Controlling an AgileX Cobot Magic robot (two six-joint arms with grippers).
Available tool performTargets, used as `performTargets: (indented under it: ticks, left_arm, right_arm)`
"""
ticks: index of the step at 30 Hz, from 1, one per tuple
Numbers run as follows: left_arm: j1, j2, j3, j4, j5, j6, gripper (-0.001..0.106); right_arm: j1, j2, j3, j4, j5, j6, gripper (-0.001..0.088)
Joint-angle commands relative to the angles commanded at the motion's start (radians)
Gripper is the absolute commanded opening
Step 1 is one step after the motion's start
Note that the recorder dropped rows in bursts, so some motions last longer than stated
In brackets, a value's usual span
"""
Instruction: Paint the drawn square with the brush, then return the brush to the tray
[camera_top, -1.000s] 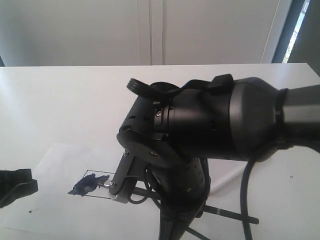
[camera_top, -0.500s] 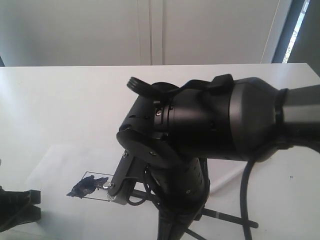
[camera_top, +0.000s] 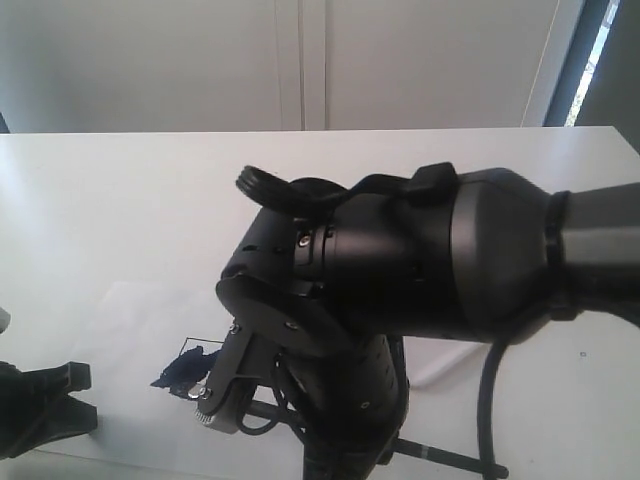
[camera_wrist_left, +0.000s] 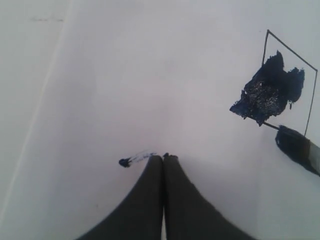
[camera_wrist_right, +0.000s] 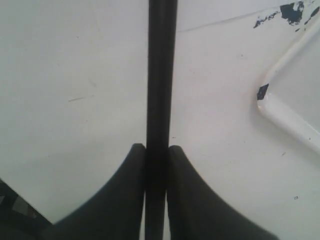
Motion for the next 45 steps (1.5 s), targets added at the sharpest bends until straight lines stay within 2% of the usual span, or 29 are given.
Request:
performTargets:
  ticks: [8, 20, 24, 27, 41, 45]
  left_arm:
    - [0.0, 0.0, 0.0, 0.003, -0.009, 0.0, 0.0]
    - [0.0, 0.0, 0.0, 0.011, -0.015, 0.0, 0.0]
    - [0.0, 0.0, 0.0, 0.011, -0.017, 0.0, 0.0]
    - [0.0, 0.0, 0.0, 0.011, -0.017, 0.0, 0.0]
    - [0.0, 0.0, 0.0, 0.011, -0.02, 0.0, 0.0]
    - [0.0, 0.0, 0.0, 0.011, -0.02, 0.0, 0.0]
  right_arm:
    - [0.0, 0.0, 0.059, -0.056, 0.0, 0.01, 0.0]
    - [0.0, 0.0, 0.059, -0.175, 0.0, 0.062, 0.0]
    - [-0.02, 0.0, 0.059, -0.222, 0.0, 0.101, 0.0]
    - [-0.038, 0.0, 0.059, -0.22, 0.0, 0.101, 0.0]
    - [-0.035, 0.0, 0.056, -0.09, 0.0, 0.085, 0.0]
    - [-0.011, 0.0, 0.055, -0.063, 0.0, 0.071, 0.0]
